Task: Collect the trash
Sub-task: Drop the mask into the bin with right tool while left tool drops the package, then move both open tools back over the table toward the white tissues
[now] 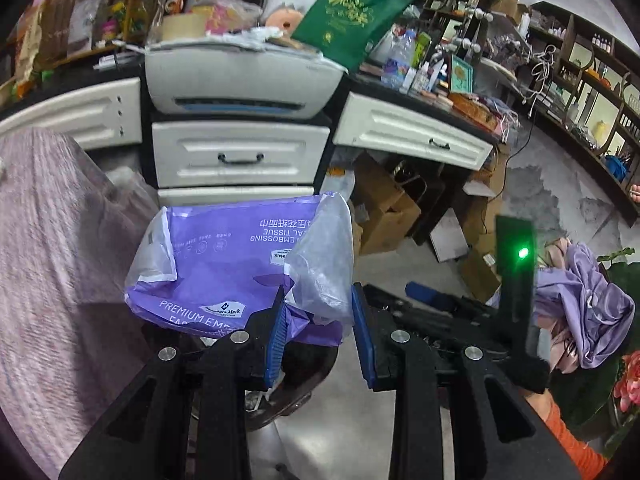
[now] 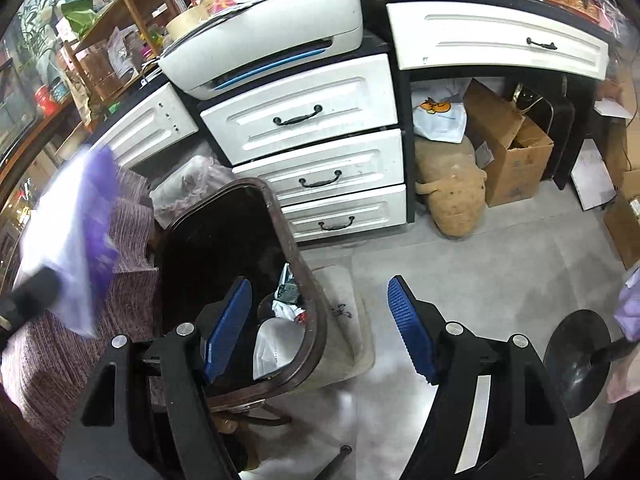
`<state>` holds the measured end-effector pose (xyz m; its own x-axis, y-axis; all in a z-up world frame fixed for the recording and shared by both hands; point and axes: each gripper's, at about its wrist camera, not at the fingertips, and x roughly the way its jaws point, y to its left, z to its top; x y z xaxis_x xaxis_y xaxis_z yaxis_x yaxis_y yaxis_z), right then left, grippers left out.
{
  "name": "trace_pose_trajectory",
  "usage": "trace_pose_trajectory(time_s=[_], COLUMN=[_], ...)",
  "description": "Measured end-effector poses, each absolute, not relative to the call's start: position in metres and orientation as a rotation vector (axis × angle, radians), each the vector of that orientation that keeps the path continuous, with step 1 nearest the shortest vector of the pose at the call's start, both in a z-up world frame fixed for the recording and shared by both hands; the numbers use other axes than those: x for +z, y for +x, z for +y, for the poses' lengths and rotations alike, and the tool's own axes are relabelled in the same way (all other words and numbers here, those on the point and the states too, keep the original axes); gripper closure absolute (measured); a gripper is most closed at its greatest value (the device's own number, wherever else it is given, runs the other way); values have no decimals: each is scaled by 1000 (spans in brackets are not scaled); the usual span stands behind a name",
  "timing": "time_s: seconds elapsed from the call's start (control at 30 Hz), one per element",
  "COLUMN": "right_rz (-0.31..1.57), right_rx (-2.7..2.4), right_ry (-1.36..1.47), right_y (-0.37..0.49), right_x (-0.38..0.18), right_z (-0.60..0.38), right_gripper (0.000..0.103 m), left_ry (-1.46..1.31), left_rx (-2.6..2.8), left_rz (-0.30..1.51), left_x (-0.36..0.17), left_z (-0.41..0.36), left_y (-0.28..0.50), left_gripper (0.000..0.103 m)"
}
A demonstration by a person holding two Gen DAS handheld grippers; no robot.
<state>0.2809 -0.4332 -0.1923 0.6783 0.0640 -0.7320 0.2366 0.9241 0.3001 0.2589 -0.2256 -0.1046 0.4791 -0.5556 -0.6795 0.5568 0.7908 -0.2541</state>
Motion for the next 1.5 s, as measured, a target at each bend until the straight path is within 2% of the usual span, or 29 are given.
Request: trace_pose_trajectory(time_s=[0.7,0.77,0.83,0.9,0.93,1.0,1.07,1.17,1.5], right_rz=[819,820,817,815,814,813,810,806,807], right_rx=[-145,-145,-146,-149,-151,-158,-169,-184,-198], right_ry=[414,417,415,414,415,415,417,429,447], right_y=[273,272,272,272,271,271,271,271,275], right_x=[-189,-189,-188,-187,-187,-186,-185,-185,-183], right_z=[-452,-452,-453,-453,-454,-457,-460,-464,-474], right_gripper=[32,32,32,32,32,32,32,24,20], left_ry=[82,83,85,83,87,95,95,96,73], left_rx=[-641,-632,-617,-614,-610,-604,-598,-598,-690], left_rz=[1069,1090,1110,1121,1123,1129,1134,1143,1022], left_x=[-180,-183,-189,-191,-191,-191,-191,-187,-133], left_z=[-252,-251,-250,-250,-250,-250,-251,-254,-257], left_y=[286,290,293,294,294,293,293,290,264], left_gripper=[71,66,45,29,23,17,15,14,10])
